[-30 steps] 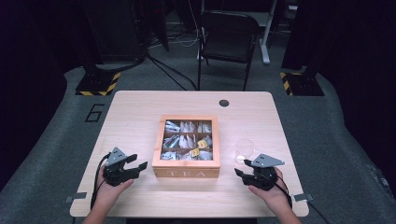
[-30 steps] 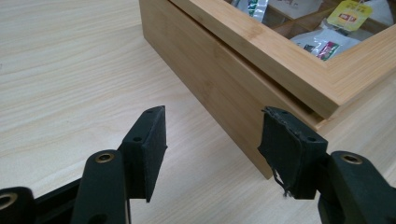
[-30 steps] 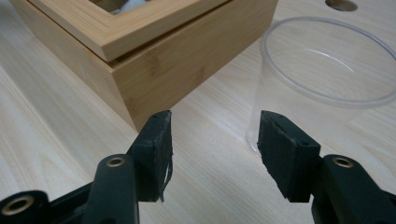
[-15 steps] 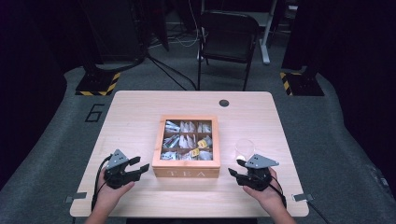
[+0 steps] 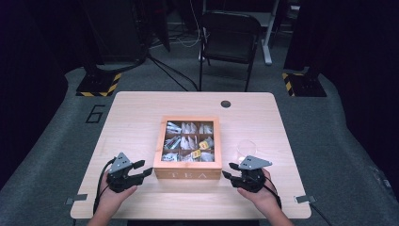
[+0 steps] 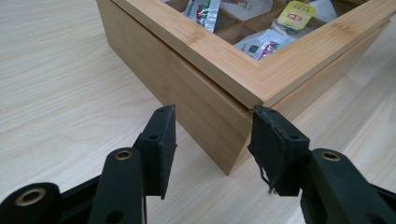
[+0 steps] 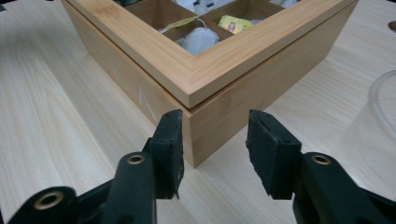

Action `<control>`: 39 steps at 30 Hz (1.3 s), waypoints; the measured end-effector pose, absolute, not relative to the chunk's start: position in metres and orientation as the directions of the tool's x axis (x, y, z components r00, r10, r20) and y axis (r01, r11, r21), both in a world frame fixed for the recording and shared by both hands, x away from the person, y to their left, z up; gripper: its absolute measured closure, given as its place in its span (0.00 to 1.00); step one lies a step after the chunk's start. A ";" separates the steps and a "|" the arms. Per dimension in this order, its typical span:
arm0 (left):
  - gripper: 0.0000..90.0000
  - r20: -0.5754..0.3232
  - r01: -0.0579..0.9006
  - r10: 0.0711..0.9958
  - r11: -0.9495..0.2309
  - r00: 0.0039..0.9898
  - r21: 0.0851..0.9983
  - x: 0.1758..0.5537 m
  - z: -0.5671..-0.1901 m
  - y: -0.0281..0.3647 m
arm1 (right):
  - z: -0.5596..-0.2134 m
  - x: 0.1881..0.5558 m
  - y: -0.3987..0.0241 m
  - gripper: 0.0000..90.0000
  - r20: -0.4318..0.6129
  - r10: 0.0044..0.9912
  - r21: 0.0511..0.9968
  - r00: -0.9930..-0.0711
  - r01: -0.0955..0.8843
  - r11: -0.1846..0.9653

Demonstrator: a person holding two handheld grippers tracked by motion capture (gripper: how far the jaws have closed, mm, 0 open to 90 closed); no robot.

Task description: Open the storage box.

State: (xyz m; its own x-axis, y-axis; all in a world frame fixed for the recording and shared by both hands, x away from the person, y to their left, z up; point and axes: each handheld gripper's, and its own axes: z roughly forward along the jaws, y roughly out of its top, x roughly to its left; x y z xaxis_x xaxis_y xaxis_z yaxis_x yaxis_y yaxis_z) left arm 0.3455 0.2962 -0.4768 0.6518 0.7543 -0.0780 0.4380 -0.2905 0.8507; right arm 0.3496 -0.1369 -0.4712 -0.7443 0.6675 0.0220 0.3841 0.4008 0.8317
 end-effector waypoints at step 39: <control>0.68 -0.039 0.387 0.702 -0.344 0.712 0.855 0.344 -0.478 0.276 | -0.475 0.359 -0.120 0.73 0.056 0.639 0.823 -0.767 0.398 0.405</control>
State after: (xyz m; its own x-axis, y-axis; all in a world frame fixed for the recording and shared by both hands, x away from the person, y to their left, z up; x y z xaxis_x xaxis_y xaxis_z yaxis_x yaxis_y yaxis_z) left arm 0.3438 0.2759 -0.4780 0.7116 0.7015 -0.0395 0.3870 -0.3444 0.8554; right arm 0.3588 -0.1201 -0.4747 -0.7668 0.6394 0.0563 0.3979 0.4046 0.8234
